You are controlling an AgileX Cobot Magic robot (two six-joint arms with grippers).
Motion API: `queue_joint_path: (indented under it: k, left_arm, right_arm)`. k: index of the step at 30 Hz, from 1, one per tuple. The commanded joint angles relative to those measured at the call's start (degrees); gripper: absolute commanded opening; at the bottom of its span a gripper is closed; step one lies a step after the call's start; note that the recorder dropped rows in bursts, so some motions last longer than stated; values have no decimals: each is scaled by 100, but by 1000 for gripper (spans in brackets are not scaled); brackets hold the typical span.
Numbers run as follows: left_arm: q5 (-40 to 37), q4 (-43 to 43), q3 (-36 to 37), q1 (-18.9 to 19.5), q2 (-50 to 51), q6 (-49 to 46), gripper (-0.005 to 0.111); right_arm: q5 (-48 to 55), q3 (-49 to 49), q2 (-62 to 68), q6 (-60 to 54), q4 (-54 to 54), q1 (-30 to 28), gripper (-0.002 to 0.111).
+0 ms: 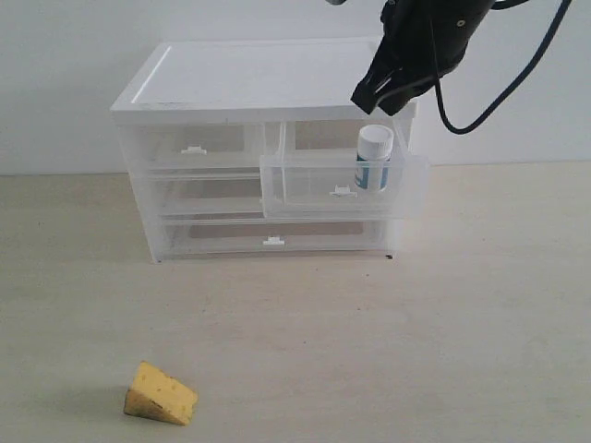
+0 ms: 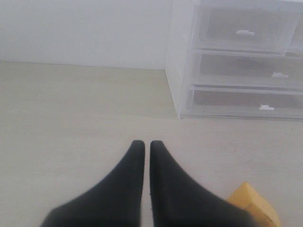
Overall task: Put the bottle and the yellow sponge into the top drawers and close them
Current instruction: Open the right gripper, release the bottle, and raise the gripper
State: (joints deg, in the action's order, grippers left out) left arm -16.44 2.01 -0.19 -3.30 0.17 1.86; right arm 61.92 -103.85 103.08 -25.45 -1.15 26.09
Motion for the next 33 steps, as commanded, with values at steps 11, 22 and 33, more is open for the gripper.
queue_joint_path:
  k: [11, 22, 33]
  left_arm:
    - [10, -6, 19, 31, -17, -34, 4]
    - [10, -6, 19, 31, -17, -34, 4]
    - [10, -6, 19, 31, -17, -34, 4]
  right_arm:
    - [20, -11, 257, 439, -549, -44, 0]
    - [-218, -11, 396, 467, -490, -44, 0]
    - [-715, -11, 396, 408, 1401, -44, 0]
